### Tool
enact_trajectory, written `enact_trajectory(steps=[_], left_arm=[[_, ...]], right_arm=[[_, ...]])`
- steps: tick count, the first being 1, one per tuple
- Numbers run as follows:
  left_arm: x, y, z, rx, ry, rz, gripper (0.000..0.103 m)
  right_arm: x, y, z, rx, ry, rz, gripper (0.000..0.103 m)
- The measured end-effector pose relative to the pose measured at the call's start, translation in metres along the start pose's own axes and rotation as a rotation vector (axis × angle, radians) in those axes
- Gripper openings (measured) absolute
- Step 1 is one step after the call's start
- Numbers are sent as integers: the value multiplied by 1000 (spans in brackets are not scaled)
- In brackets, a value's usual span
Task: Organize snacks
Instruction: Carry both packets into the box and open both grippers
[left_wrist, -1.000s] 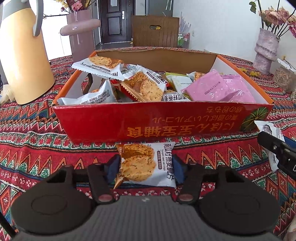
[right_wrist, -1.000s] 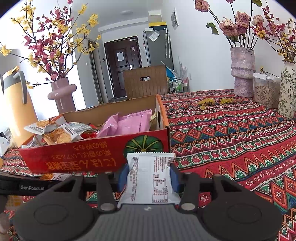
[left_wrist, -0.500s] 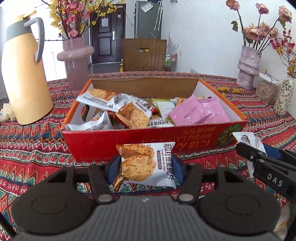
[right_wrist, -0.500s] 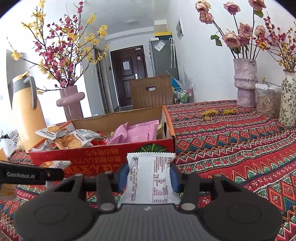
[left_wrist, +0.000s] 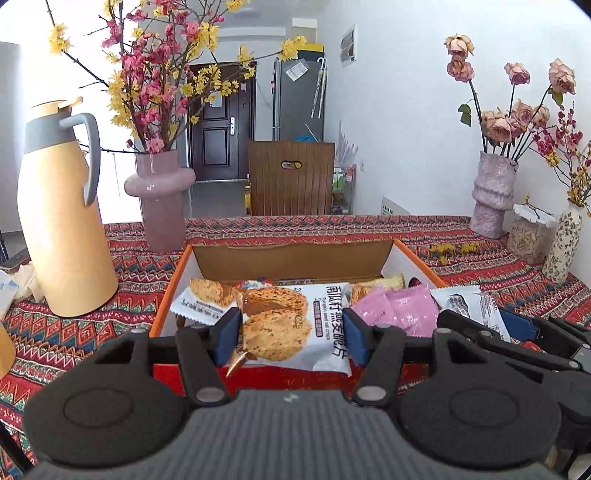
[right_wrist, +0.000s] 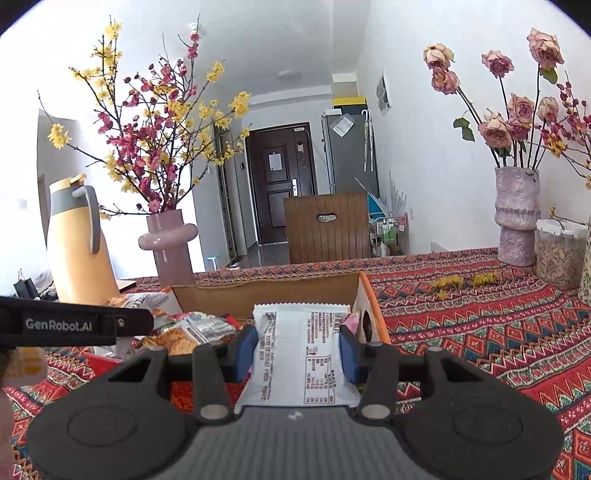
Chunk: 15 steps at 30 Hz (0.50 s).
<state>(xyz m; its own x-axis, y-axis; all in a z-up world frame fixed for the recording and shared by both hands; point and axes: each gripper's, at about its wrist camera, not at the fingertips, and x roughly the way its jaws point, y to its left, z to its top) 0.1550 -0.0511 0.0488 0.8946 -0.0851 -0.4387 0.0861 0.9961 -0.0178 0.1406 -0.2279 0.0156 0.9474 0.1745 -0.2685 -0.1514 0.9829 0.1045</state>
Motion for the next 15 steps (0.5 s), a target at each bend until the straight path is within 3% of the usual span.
enact_trajectory(steps=[8, 15], left_arm=[[24, 7, 21, -21, -53, 55, 59], [64, 16, 24, -29, 2, 111, 60]], right_arm=[[36, 8, 25, -43, -24, -1, 46], [82, 13, 32, -73, 37, -9, 47]])
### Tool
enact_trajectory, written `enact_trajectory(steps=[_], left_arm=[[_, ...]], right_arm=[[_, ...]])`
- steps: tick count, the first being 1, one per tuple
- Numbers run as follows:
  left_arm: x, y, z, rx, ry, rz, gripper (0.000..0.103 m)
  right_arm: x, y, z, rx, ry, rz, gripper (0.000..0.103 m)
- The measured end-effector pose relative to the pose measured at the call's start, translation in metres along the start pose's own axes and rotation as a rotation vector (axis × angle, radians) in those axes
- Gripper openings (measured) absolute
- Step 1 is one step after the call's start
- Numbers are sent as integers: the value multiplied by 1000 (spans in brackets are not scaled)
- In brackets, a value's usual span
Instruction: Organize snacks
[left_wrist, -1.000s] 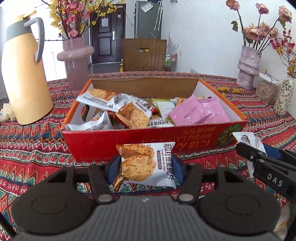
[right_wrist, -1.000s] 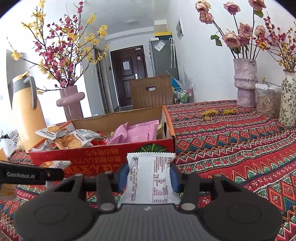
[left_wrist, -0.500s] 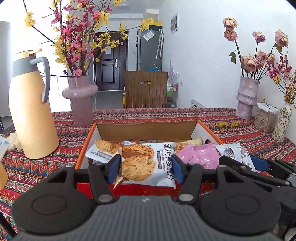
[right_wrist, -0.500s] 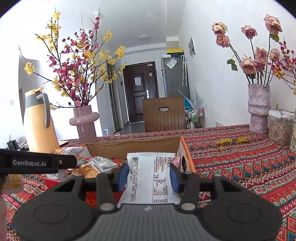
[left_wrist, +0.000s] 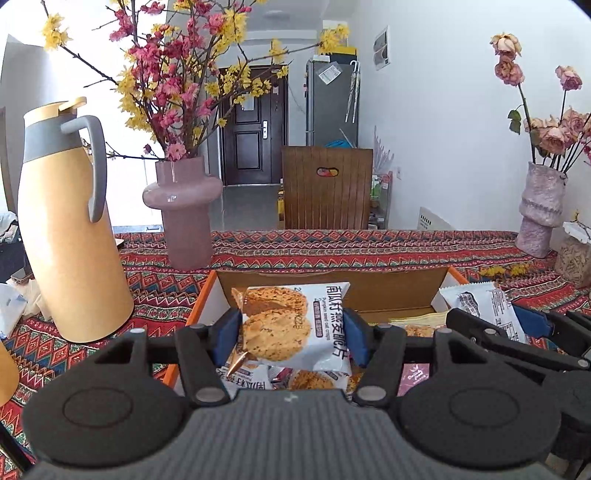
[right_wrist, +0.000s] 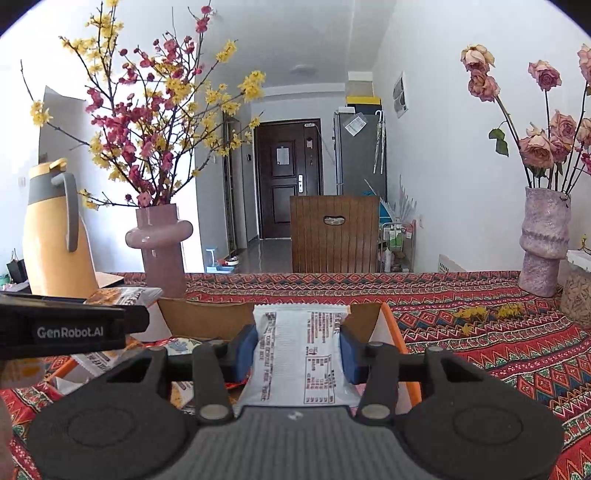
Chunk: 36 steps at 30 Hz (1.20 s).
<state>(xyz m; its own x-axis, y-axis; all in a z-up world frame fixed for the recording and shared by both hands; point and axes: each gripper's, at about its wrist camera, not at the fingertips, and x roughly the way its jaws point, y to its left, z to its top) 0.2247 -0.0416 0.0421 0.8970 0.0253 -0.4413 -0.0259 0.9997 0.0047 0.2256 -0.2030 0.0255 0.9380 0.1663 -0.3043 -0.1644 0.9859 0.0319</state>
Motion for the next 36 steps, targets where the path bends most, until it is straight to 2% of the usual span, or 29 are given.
enact_trajectory(steps=[2, 4, 5, 6, 7, 8, 9, 10, 11, 20, 28, 36], left_arm=[[6, 2, -2, -10, 10, 8, 62], [9, 5, -4, -18, 8, 25, 75], [9, 6, -5, -16, -1, 27, 76], [8, 7, -5, -15, -6, 24, 77], [7, 9, -5, -19, -7, 22, 84], [5, 11, -5, -26, -11, 25, 88], [3, 12, -5, -33, -18, 30, 97], [0, 14, -4, -38, -32, 34, 103], [-4, 16, -5, -41, -41, 35, 103], [-36, 28, -10, -63, -56, 5, 103], [-90, 33, -30, -59, -84, -64, 103], [-123, 36, -59, -14, -55, -111, 103]], right_arm=[[10, 0, -1, -3, 25, -2, 46], [15, 0, -3, -5, 41, -9, 46], [16, 0, -3, -3, 46, -13, 51], [15, -1, -4, -1, 46, -15, 62], [14, -1, -4, -1, 43, -18, 69], [12, -1, -4, -2, 38, -22, 85], [10, -2, -4, -1, 29, -28, 97], [7, -3, -4, 0, 21, -34, 99], [3, -4, -4, 3, 15, -35, 102], [-38, -11, -7, 19, -5, -33, 103], [-94, -10, -20, 21, -17, 0, 103], [-128, -9, -42, 48, 50, 46, 103]])
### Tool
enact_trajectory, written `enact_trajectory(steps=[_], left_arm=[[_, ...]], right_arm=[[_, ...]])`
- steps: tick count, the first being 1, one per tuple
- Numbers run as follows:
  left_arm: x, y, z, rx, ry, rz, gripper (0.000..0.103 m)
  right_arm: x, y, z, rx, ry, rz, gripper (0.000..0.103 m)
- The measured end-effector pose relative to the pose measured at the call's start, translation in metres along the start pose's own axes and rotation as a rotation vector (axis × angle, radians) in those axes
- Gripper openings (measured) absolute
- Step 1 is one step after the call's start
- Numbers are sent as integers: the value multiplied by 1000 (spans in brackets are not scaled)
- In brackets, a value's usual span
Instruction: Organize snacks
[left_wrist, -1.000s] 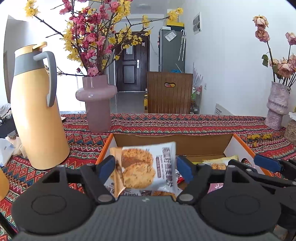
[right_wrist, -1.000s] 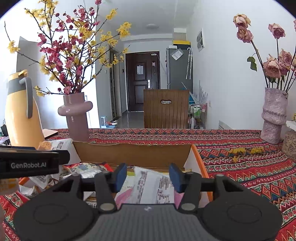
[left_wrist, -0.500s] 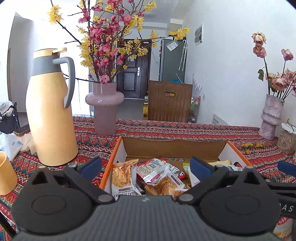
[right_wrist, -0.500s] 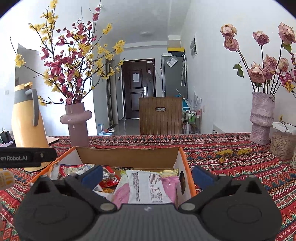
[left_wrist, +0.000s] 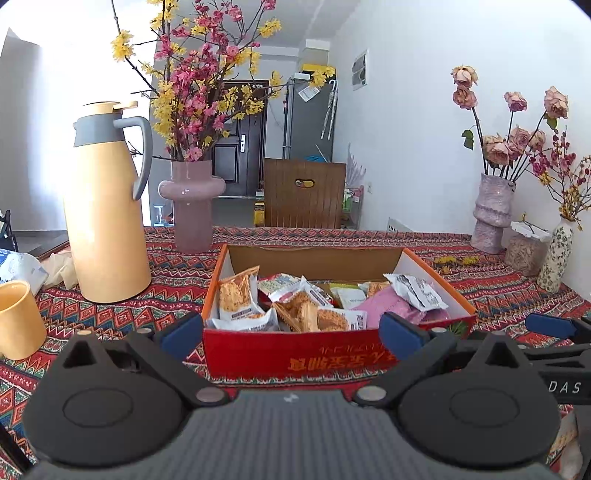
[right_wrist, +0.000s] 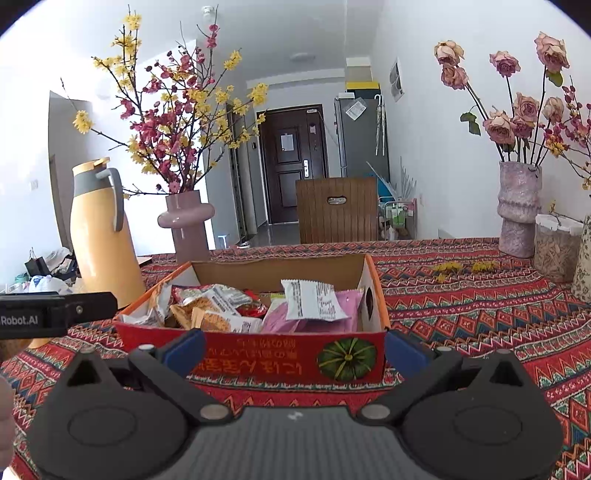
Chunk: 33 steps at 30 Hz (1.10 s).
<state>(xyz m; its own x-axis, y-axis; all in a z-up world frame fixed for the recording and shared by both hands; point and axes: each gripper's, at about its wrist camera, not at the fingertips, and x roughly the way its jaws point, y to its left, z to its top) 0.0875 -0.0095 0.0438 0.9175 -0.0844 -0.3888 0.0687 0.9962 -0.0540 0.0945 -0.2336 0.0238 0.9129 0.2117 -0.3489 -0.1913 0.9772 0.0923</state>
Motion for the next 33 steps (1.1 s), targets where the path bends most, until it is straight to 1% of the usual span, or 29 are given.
enact_trajectory(steps=[8, 10, 14, 20, 33], left_arm=[[-3, 7, -30, -16, 104, 9, 103], [-1, 8, -36, -13, 126, 18, 103], [1, 11, -46, -17, 159, 11, 103], [3, 12, -51, -20, 178, 2, 103], [4, 11, -53, -19, 190, -2, 103]], right_arm=[[-8, 2, -21, 15, 83, 27, 103], [-8, 1, -25, 22, 100, 27, 103], [-6, -1, -31, 31, 133, 24, 103], [-1, -2, -38, 35, 170, 20, 103], [2, -1, -40, 29, 183, 22, 103]])
